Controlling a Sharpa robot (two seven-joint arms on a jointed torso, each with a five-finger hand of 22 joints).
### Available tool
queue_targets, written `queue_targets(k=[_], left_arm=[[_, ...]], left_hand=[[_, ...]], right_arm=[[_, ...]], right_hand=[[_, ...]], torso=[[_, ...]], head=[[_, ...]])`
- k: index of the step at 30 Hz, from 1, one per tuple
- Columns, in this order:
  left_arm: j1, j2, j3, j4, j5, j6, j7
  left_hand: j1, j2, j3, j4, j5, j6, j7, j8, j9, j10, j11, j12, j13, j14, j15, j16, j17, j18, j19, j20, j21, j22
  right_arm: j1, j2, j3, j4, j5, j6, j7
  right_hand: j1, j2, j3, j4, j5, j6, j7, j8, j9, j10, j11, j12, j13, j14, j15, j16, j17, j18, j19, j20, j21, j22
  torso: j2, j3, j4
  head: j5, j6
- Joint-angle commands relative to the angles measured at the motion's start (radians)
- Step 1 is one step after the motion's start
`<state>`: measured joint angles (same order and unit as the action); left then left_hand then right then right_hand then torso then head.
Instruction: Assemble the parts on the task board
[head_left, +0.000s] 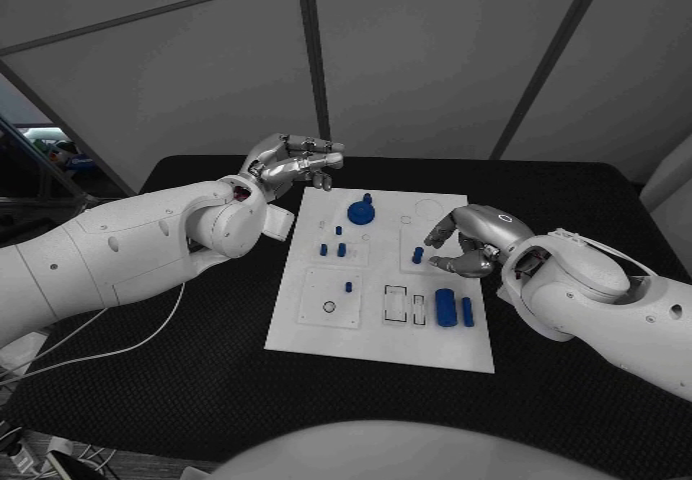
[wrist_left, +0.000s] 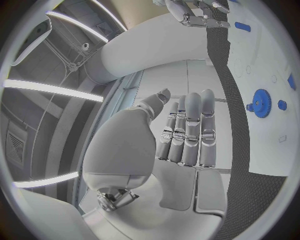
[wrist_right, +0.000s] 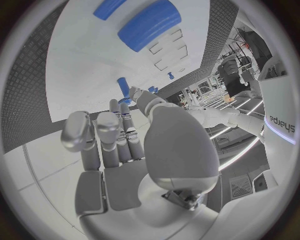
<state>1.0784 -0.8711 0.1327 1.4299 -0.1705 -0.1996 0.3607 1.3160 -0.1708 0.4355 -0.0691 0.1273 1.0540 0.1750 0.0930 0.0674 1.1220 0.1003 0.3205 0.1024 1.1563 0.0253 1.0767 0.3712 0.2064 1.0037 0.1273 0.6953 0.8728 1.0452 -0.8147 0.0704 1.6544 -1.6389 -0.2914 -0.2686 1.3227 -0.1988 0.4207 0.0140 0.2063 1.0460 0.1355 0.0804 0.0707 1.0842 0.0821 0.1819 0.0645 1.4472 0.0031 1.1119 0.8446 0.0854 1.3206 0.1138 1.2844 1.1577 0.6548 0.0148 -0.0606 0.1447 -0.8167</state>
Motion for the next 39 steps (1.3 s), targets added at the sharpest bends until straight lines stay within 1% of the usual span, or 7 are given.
queue_targets(k=[1, 6, 9, 15, 23, 30, 39], left_arm=[[0.002, 0.001, 0.001, 0.0, 0.003, 0.017, 0.016], [0.002, 0.002, 0.001, -0.001, 0.003, 0.017, 0.014], [0.002, 0.003, 0.001, -0.001, 0.003, 0.018, 0.014], [0.002, 0.004, 0.001, -0.001, 0.003, 0.021, 0.011], [0.002, 0.006, 0.001, -0.001, 0.003, 0.022, 0.008], [0.002, 0.005, 0.001, -0.001, 0.003, 0.022, 0.006], [0.002, 0.004, 0.001, 0.0, 0.003, 0.021, 0.003]], left_hand=[[-0.001, 0.004, -0.008, 0.001, 0.004, -0.009, -0.001, -0.003, 0.0, -0.009, 0.0, 0.002, 0.002, -0.009, 0.001, -0.003, -0.001, -0.026, -0.002, 0.002, -0.007, -0.001], [-0.001, 0.004, -0.008, 0.001, 0.004, -0.009, -0.001, -0.003, 0.0, -0.009, 0.0, 0.002, 0.002, -0.009, 0.001, -0.003, -0.001, -0.026, -0.002, 0.002, -0.007, -0.001], [0.0, 0.006, -0.008, 0.001, 0.004, -0.009, -0.001, -0.003, 0.0, -0.009, 0.0, 0.004, 0.002, -0.01, 0.001, -0.003, -0.001, -0.026, -0.003, 0.002, -0.008, -0.001], [0.0, 0.006, -0.008, 0.001, 0.004, -0.009, -0.001, -0.003, 0.0, -0.009, 0.0, 0.004, 0.002, -0.01, 0.001, -0.003, -0.001, -0.026, -0.003, 0.002, -0.008, -0.001], [0.0, 0.006, -0.008, 0.001, 0.004, -0.009, -0.001, -0.003, 0.0, -0.009, 0.0, 0.004, 0.002, -0.01, 0.001, -0.003, -0.001, -0.026, -0.003, 0.002, -0.008, -0.001], [0.0, 0.008, -0.008, 0.001, 0.005, -0.009, -0.001, -0.002, 0.0, -0.01, 0.0, 0.006, 0.003, -0.011, 0.001, -0.002, -0.001, -0.025, -0.003, 0.003, -0.008, -0.001], [0.0, 0.008, -0.008, 0.001, 0.005, -0.009, -0.001, -0.002, 0.0, -0.01, 0.0, 0.007, 0.003, -0.011, 0.001, -0.002, -0.001, -0.025, -0.004, 0.003, -0.008, -0.001]], right_arm=[[0.002, 0.008, 0.001, -0.009, -0.015, 0.032, 0.009], [0.002, 0.037, 0.001, -0.035, -0.017, 0.032, 0.008], [0.002, 0.05, 0.001, -0.047, -0.018, 0.022, 0.007], [0.002, 0.071, 0.001, -0.065, -0.021, 0.013, 0.008], [0.002, 0.09, 0.002, -0.086, -0.022, 0.056, 0.005], [0.002, 0.098, 0.002, -0.097, -0.027, 0.092, -0.002], [0.002, 0.106, 0.001, -0.103, -0.032, 0.119, -0.004]], right_hand=[[0.013, -0.001, -0.007, -0.001, -0.002, -0.003, -0.008, -0.007, -0.001, -0.008, 0.003, -0.001, -0.001, -0.001, -0.004, -0.001, -0.001, 0.014, 0.002, -0.008, 0.0, -0.001], [0.018, 0.005, -0.005, 0.0, -0.003, -0.007, -0.008, -0.009, -0.002, -0.01, 0.004, 0.0, -0.001, 0.0, -0.003, -0.001, -0.002, 0.014, 0.002, -0.008, -0.001, -0.001], [0.023, 0.012, -0.001, 0.001, -0.005, -0.014, -0.005, -0.013, -0.003, -0.008, 0.003, 0.003, -0.001, 0.0, -0.003, -0.001, -0.002, 0.014, 0.003, -0.008, -0.001, -0.001], [0.029, 0.015, 0.003, 0.001, -0.006, -0.033, -0.006, -0.018, -0.005, -0.006, 0.003, 0.007, -0.001, 0.001, -0.004, -0.001, -0.003, 0.014, 0.004, -0.008, 0.0, -0.001], [0.039, 0.025, 0.015, 0.001, -0.005, -0.037, -0.008, -0.014, -0.003, 0.015, -0.003, 0.017, 0.001, 0.007, -0.008, 0.013, 0.015, 0.011, 0.014, -0.01, 0.01, 0.013], [0.05, 0.035, 0.03, -0.003, -0.003, -0.002, -0.003, 0.002, 0.004, 0.056, -0.014, 0.031, 0.004, 0.013, -0.017, 0.029, 0.034, 0.008, 0.025, -0.019, 0.022, 0.029], [0.053, 0.041, 0.035, -0.005, -0.004, 0.028, -0.005, 0.013, 0.008, 0.076, -0.016, 0.034, 0.004, 0.014, -0.019, 0.035, 0.039, 0.006, 0.029, -0.022, 0.027, 0.034]], torso=[[0.0, -0.0002, 0.0014], [0.001, 0.0009, 0.0002], [0.001, 0.0006, 0.0007], [0.0, -0.0001, 0.0001], [0.0, -0.0003, -0.0001], [0.0, 0.0002, -0.0009], [0.0, -0.0003, -0.0013]], head=[[0.001, -0.002], [0.003, -0.002], [0.002, -0.002], [0.003, -0.003], [0.003, -0.005], [0.004, -0.006], [0.006, -0.008]])
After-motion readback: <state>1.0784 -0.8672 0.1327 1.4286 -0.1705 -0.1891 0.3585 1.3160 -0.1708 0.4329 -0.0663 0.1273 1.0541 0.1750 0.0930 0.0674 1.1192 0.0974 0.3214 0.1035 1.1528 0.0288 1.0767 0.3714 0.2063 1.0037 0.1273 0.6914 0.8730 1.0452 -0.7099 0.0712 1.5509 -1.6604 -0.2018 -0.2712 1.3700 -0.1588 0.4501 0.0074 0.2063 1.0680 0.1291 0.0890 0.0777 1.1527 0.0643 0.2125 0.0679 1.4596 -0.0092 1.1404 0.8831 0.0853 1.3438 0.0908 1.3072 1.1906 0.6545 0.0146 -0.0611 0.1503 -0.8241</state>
